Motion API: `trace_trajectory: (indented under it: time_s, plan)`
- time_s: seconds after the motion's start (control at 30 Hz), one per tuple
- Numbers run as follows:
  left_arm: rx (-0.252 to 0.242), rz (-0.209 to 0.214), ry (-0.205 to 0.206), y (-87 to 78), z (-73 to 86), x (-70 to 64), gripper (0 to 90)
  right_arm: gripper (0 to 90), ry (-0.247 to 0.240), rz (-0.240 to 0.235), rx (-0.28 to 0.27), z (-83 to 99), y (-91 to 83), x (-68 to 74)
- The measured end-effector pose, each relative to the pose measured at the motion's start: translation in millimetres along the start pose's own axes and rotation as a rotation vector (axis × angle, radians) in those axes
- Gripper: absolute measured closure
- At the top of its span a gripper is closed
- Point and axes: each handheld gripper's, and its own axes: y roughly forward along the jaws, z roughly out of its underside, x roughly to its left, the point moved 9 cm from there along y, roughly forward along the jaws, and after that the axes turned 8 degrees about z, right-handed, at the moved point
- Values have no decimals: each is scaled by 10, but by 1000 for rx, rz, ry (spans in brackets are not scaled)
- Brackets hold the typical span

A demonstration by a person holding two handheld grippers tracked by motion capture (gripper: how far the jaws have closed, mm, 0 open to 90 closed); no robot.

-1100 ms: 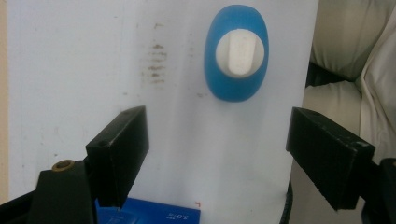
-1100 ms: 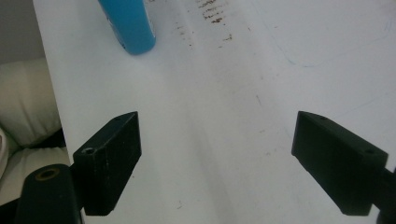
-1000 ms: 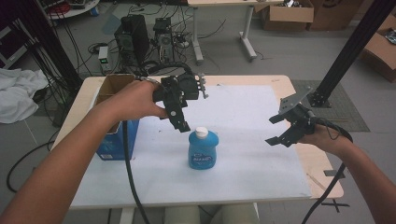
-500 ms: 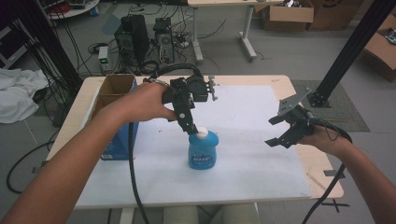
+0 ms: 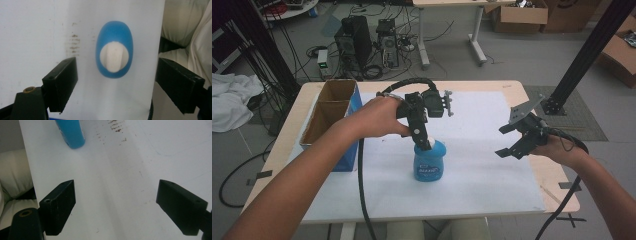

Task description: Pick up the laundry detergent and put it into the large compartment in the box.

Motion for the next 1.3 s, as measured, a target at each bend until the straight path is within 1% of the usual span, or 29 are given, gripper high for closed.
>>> trace_trajectory:
  time_s: [0.03, 0.1, 0.17, 0.2, 0.23, 0.33, 0.37, 0.4, 0.43, 0.53, 0.6, 0.77, 0.87, 1.03, 1.13, 1.23, 1.3]
  plan:
    - [6, -6, 9, 25, -3, 13, 188, 158, 0, 0, 0, 0, 1, 0]
    - [17, 7, -1, 80, -1, 4, 187, 158, -2, 1, -2, 0, 3, -3]
    - [22, 0, -6, 125, -5, 22, 190, 158, -1, 2, -5, -3, 1, -5]
    - [21, 4, -15, 144, -10, 23, 185, 158, 0, 2, -5, -3, 1, -5]
    - [21, 10, -16, 166, -14, 23, 185, 158, -1, 1, -6, -4, 2, -5]
    - [26, 8, -7, 212, -28, 33, 185, 158, -2, 0, -5, -2, 9, -4]
    - [30, 10, 4, 248, -43, 38, 185, 158, -2, -2, -3, 3, 16, 1]
    - [30, 10, -3, 268, -45, 30, 185, 158, 0, -3, 0, 7, 18, 2]
    - [37, 2, 6, 283, -52, 40, 185, 158, 0, -2, 0, 8, 20, 1]
    - [44, 4, 16, 325, -78, 44, 183, 158, 0, -2, -3, 4, 23, -3]
    - [44, 16, 13, 351, -89, 39, 183, 158, 1, -3, -7, 2, 24, -2]
    - [63, 21, 15, 474, -81, 58, 183, 158, 2, -3, -4, 15, 31, -8]
    - [81, 15, 18, 517, -73, 71, 183, 158, -1, -4, -3, 23, 33, -12]
    - [89, 18, 24, 550, -96, 74, 185, 158, 2, -6, -4, 27, 31, -13]
    - [100, 11, 25, 582, -97, 88, 185, 158, 0, -5, -6, 29, 28, -19]
    - [100, 22, 18, 623, -91, 93, 186, 158, 3, -3, -5, 37, 23, -21]
    - [115, 23, 22, 659, -69, 98, 187, 158, 5, -3, -7, 43, 22, -22]
